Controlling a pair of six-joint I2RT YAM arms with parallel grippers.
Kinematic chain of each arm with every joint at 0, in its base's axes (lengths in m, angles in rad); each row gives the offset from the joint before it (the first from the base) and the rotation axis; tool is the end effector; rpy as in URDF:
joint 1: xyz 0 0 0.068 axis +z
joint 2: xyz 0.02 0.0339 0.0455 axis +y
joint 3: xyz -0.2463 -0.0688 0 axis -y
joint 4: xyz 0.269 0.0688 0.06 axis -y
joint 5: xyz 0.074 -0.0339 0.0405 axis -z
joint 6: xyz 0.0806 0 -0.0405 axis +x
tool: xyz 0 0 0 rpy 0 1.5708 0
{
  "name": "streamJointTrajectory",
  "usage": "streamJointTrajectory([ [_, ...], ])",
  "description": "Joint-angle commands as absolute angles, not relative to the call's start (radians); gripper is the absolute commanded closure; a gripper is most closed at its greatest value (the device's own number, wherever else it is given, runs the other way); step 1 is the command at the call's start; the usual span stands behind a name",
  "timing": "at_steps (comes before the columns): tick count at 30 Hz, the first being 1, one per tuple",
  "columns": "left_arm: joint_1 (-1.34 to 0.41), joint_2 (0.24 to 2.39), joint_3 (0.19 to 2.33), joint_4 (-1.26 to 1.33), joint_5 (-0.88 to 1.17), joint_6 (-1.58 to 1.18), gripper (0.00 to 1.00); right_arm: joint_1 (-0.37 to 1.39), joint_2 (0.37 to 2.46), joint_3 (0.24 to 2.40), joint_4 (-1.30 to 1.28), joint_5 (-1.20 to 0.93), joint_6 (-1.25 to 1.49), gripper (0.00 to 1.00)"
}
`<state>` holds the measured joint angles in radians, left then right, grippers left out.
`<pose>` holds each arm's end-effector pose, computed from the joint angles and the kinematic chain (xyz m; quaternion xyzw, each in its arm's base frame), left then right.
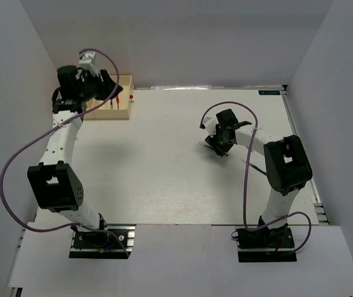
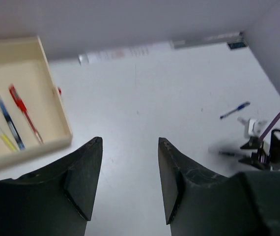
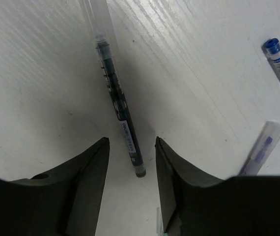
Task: Sort the stationery into containers
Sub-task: Pick up the pen from the center of the board.
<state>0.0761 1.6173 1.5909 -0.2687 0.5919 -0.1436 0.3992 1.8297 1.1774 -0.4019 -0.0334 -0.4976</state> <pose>0.4389 -0.0116 0.3714 0.0884 0.7829 -0.2534 0.5613 0.3763 0.1617 0.1016 -0.4229 0.8693 0.0036 0.2559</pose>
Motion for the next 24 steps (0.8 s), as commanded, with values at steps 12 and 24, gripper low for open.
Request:
streamJointTrajectory([
  [12,0.086,1.410,1.114,-0.053,0.779,-0.460,0.43,0.385,1.833,1.127,-0.383,-0.142,-0.509,1.00],
  [24,-0.064,1.281,0.661,0.551,0.798,-0.950,0.45,0.370,1.675,1.431,-0.354,-0.600,0.403,1.00],
])
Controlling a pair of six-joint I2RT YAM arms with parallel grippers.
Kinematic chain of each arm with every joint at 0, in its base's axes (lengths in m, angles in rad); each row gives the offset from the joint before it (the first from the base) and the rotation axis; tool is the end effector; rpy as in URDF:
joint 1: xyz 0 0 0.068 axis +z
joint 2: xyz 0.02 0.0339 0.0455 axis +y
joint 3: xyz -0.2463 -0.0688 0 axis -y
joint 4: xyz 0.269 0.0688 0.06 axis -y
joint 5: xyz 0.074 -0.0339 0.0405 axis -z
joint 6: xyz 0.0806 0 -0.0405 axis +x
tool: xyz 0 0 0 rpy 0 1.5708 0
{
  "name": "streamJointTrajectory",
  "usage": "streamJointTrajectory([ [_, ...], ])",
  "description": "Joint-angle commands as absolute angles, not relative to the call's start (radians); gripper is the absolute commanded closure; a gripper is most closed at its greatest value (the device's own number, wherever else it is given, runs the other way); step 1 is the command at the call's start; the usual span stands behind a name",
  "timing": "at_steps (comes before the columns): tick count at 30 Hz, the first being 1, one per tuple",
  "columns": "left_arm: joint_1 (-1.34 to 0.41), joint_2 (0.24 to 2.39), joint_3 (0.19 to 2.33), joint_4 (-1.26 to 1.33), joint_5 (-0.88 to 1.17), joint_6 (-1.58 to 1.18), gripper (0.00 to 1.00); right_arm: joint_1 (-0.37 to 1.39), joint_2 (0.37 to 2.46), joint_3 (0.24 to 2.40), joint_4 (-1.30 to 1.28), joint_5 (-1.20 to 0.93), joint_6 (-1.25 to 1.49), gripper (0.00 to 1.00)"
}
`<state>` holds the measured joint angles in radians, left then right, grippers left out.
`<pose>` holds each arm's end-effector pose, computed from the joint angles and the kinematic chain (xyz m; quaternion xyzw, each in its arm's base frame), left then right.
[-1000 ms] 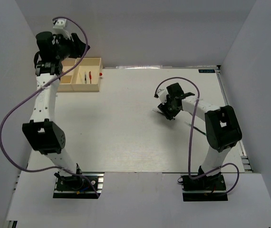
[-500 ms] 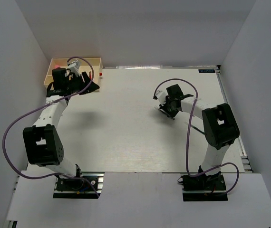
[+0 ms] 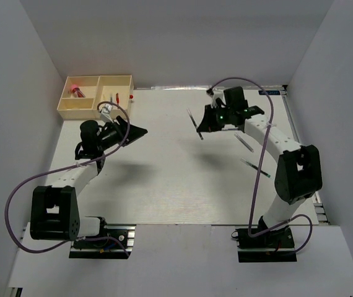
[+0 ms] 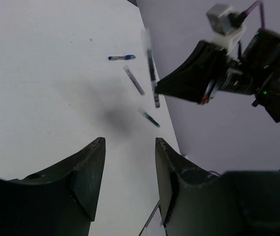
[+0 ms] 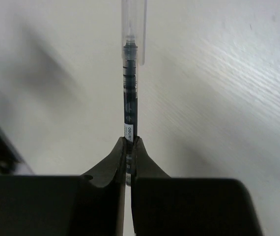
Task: Sort the stationery into containers
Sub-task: Pick up the pen from the center of the board, then place the pen in the storage box.
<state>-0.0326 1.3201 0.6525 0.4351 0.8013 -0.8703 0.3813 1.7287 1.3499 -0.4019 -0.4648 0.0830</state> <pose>0.3318 -0.0687 0.2027 -0.0727 0.7582 -0.5245 0.3805 0.3899 0.1953 0.2102 -0.2211 0.8750 0.2930 0.3156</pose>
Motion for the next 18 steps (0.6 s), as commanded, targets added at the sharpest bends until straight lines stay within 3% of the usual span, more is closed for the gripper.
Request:
streamJointTrajectory([
  [1,-0.080,1.285,0.675,0.551,0.786,-0.953,0.45,0.373,1.663,1.427,-0.319,-0.615,0.440,1.00],
  [18,-0.420,1.557,0.931,0.586,0.692,-0.950,0.47,0.376,1.569,1.232,-0.017,-0.836,0.775,1.00],
])
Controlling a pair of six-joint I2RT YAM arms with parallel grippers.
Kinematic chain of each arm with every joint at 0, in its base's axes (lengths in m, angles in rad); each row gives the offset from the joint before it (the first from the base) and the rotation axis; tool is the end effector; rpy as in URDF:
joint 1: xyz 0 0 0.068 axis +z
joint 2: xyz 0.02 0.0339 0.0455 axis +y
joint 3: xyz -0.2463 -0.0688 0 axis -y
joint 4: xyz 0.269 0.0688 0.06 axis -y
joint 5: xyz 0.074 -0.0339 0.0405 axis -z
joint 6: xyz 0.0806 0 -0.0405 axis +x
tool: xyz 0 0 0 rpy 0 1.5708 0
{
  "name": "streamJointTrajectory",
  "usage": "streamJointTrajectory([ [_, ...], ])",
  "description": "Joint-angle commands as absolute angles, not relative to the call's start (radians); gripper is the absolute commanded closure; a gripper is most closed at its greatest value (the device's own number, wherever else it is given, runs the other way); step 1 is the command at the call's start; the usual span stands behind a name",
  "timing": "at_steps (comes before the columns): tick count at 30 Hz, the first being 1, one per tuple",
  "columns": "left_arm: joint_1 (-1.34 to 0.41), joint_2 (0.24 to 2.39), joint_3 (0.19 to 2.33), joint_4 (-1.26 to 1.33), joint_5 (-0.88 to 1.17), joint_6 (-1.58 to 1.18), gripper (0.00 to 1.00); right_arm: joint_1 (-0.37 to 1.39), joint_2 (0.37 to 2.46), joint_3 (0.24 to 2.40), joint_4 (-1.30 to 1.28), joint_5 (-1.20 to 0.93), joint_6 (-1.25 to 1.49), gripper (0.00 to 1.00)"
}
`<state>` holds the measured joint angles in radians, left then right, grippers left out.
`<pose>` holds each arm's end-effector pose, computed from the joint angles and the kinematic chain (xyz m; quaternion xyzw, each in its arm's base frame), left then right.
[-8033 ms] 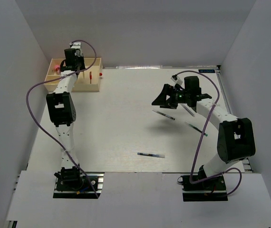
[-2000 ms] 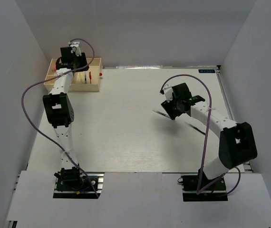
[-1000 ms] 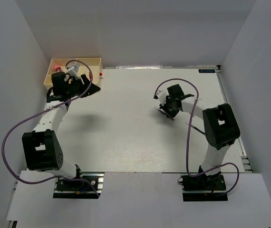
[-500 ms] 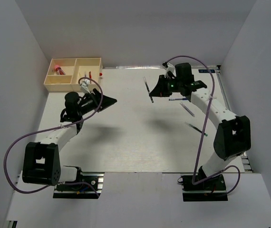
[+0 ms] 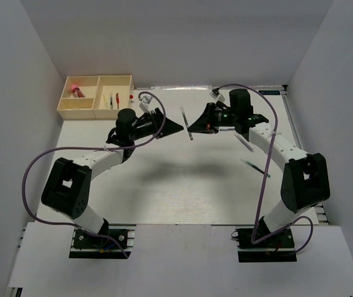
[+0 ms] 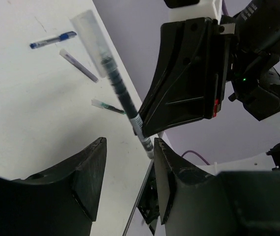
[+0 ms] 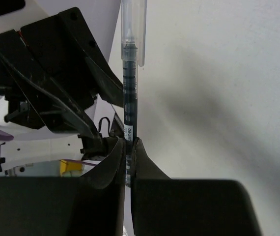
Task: Sort the stationery into containers
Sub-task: Place the pen in the storage box.
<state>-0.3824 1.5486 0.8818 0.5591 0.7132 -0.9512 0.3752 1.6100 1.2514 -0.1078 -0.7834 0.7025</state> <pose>0.3488 -0.1971 0.2260 0.0282 0.7347 -0.5913 0.3312 0.3697 0.2067 0.2624 -0.0694 0.8090 0.5278 0.2493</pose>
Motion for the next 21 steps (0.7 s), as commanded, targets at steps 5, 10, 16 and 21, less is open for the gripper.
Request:
streamJointTrajectory([
  [5,-0.463,1.586,0.948,0.577,0.684,-0.948,0.47,0.373,1.565,1.220,-0.011,-0.822,0.818,1.00],
  [10,-0.492,1.592,0.942,0.563,0.672,-0.954,0.47,0.373,1.577,1.215,0.028,-0.822,0.882,1.00],
  [16,-0.502,1.595,0.946,0.577,0.669,-0.968,0.58,0.371,1.578,1.184,0.044,-0.807,0.903,1.00],
  [21,-0.502,1.595,0.943,0.584,0.670,-0.977,0.71,0.371,1.578,1.184,0.040,-0.796,0.907,1.00],
])
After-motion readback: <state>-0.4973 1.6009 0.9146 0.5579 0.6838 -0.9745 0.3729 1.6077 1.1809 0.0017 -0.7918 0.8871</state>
